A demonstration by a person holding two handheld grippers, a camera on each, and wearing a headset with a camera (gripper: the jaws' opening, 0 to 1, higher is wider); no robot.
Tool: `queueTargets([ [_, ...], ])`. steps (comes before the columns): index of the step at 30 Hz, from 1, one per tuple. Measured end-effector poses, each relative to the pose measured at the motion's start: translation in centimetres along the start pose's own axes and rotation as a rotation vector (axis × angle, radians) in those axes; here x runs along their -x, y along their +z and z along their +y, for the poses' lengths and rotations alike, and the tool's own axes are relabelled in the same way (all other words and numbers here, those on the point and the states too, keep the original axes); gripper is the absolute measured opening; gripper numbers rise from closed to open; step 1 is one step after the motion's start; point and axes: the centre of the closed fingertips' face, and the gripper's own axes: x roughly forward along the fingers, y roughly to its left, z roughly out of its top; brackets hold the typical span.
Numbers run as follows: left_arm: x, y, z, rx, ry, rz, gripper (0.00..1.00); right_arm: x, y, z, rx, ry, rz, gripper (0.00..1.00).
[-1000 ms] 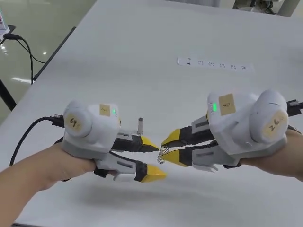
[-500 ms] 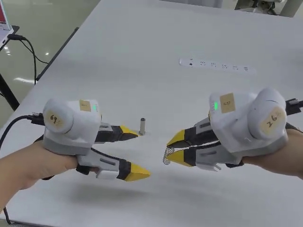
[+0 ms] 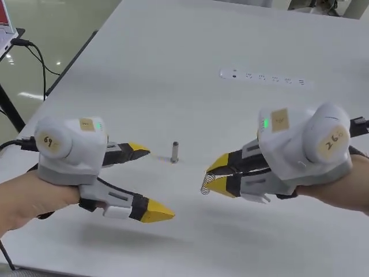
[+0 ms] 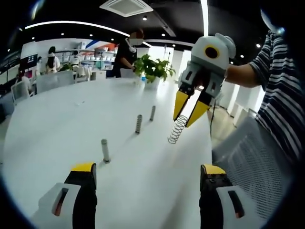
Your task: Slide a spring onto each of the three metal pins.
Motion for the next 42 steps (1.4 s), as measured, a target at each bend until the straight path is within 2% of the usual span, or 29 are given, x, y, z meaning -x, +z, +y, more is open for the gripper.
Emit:
queueTargets([
  [3, 0.5, 0.0, 0.3, 0.014, 0.009, -0.025, 0.93, -0.1, 0.1, -0.2, -0.005, -0.001, -0.001, 0.08],
  [5, 0.7, -0.3, 0.6, 0.027, 0.021, -0.027, 0.98, -0.2, 0.1, -0.4, -0.006, -0.003, 0.001, 0.08],
  [19, 1.8, -0.9, 1.1, 0.034, 0.046, -0.029, 0.98, -1.5, 1.9, -3.0, -0.02, -0.027, -0.014, 0.08],
  [30, 2.5, -0.9, 1.3, 0.031, 0.052, -0.026, 0.98, -2.6, 4.2, -6.4, -0.046, -0.099, -0.044, 0.08],
  [37, 2.5, -1.0, 1.2, 0.035, 0.047, -0.022, 0.98, -3.6, 4.6, -8.3, -0.099, -0.13, -0.059, 0.08],
  [42, 2.5, -0.9, 1.2, 0.039, 0.047, -0.025, 0.98, -4.4, 4.0, -9.1, -0.153, -0.145, -0.057, 0.08],
])
